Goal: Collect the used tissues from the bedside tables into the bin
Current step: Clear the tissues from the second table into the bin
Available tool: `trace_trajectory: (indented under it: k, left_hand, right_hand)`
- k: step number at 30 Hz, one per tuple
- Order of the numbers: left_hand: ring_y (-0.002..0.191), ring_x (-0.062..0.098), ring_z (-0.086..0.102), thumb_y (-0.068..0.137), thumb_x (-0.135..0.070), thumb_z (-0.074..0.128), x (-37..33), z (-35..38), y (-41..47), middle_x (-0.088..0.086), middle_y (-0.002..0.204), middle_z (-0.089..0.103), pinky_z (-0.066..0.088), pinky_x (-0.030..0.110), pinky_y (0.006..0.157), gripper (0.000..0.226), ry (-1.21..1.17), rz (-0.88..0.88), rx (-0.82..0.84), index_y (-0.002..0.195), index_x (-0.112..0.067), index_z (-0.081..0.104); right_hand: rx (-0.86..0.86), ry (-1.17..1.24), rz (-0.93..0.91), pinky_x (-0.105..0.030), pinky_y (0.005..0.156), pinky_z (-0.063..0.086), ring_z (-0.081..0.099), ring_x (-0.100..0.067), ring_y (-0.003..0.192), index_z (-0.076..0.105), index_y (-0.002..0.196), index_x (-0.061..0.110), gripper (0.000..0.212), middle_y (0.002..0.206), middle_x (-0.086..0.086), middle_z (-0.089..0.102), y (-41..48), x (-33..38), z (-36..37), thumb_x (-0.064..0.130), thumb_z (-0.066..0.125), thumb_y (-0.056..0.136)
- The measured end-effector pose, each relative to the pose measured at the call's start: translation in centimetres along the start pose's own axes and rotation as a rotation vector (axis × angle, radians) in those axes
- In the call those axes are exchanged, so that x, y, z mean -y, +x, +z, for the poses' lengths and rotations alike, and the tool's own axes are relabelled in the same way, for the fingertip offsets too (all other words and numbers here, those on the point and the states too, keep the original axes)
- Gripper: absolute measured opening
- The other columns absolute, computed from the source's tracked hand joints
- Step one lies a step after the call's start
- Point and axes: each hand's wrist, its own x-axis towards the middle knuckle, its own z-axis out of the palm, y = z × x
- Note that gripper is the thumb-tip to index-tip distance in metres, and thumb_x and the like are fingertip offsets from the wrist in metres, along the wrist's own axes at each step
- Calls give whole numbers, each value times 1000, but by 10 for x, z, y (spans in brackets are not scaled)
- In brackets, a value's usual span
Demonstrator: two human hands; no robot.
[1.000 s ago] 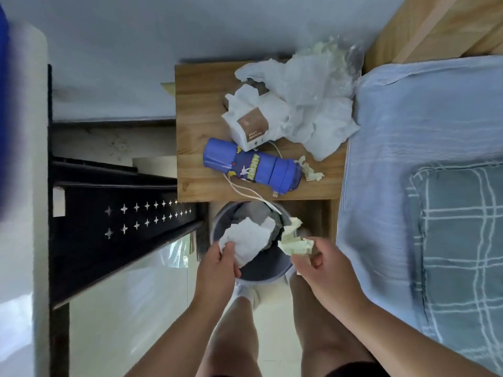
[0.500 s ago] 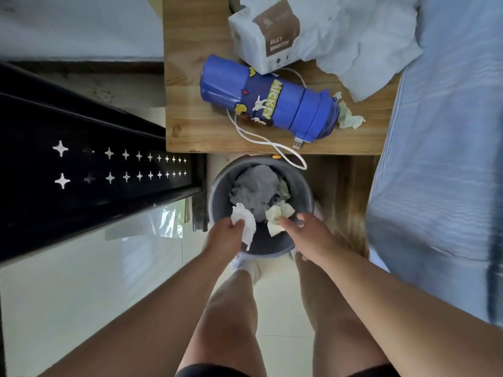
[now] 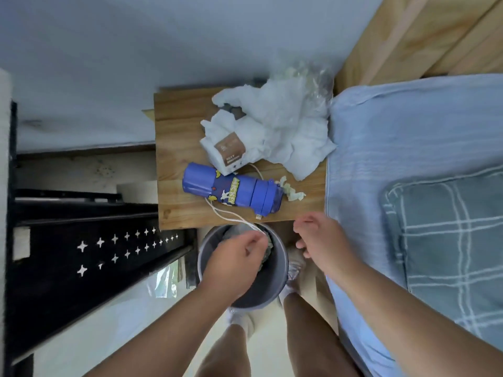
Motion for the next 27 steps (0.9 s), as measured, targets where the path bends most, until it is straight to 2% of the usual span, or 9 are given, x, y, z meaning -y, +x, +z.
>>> trace_trajectory:
  k: [3, 7, 9, 11, 14, 16, 19, 24, 27]
  left_hand:
    - [63, -5, 60, 99, -51, 56, -63, -29, 22, -29, 74, 68, 46, 24, 61, 17, 27, 197, -89, 98, -41, 69]
    - [71, -6, 57, 100, -46, 57, -124, -59, 65, -20, 82, 69, 36, 17, 59, 17, 166, 400, -259, 96, -38, 71]
    - [85, 1, 58, 101, -41, 59, -142, -71, 92, -16, 95, 71, 40, 20, 66, 17, 333, 462, -350, 107, -36, 74]
    - [113, 20, 60, 101, -38, 61, -156, -79, 121, -6, 119, 72, 49, 36, 87, 27, 505, 472, -391, 124, -30, 72]
    - [132, 28, 56, 99, -40, 62, -168, -87, 159, -2, 147, 59, 44, 44, 106, 44, 667, 362, -374, 141, -30, 62]
    - [133, 30, 56, 95, -47, 65, -172, -87, 178, 0, 151, 53, 43, 46, 105, 55, 730, 284, -327, 147, -31, 55]
    - [130, 34, 58, 89, -49, 72, -173, -84, 195, 4, 148, 52, 45, 47, 100, 67, 789, 206, -272, 149, -31, 49]
    - [114, 29, 65, 97, -31, 66, -174, -85, 201, 1, 123, 72, 43, 34, 77, 30, 680, 286, -325, 126, -28, 70]
    - [103, 26, 68, 96, -33, 69, -173, -93, 192, 1, 109, 76, 40, 30, 73, 22, 551, 338, -326, 116, -24, 76]
  right_hand:
    - [-101, -23, -129, -43, 75, 61, 74, -19, 84, 69, 90, 38, 14, 88, 9, 75, 17, 53, -24, 40, 57, 84]
    - [-215, -131, -301, -30, 80, 51, 69, -18, 97, 68, 118, 31, 29, 113, 8, 72, 49, 98, -41, 30, 63, 90]
    - [-249, -119, -314, -11, 74, 44, 65, -7, 96, 65, 129, 27, 38, 129, 6, 65, 65, 107, -41, 26, 65, 91]
    - [-266, -75, -289, 0, 71, 41, 62, -1, 102, 58, 141, 24, 51, 142, 2, 58, 77, 111, -38, 23, 68, 91]
    - [-240, -227, -316, -33, 116, 42, 40, -21, 148, 42, 156, 18, 71, 163, -6, 38, 90, 107, -29, 21, 72, 91]
    - [-188, -358, -302, -41, 122, 35, 28, -24, 155, 32, 161, 22, 79, 170, -7, 24, 94, 101, -25, 23, 71, 93]
    - [-210, -468, -327, -42, 112, 46, 36, -27, 149, 35, 159, 25, 74, 165, -11, 27, 96, 91, -19, 21, 69, 94]
    - [-337, -416, -373, -41, 93, 53, 65, -33, 109, 67, 129, 14, 32, 129, -13, 60, 93, 94, -20, 14, 63, 97]
    - [-344, -342, -432, -40, 89, 54, 67, -30, 104, 74, 117, 11, 22, 118, -11, 68, 85, 99, -23, 15, 63, 99]
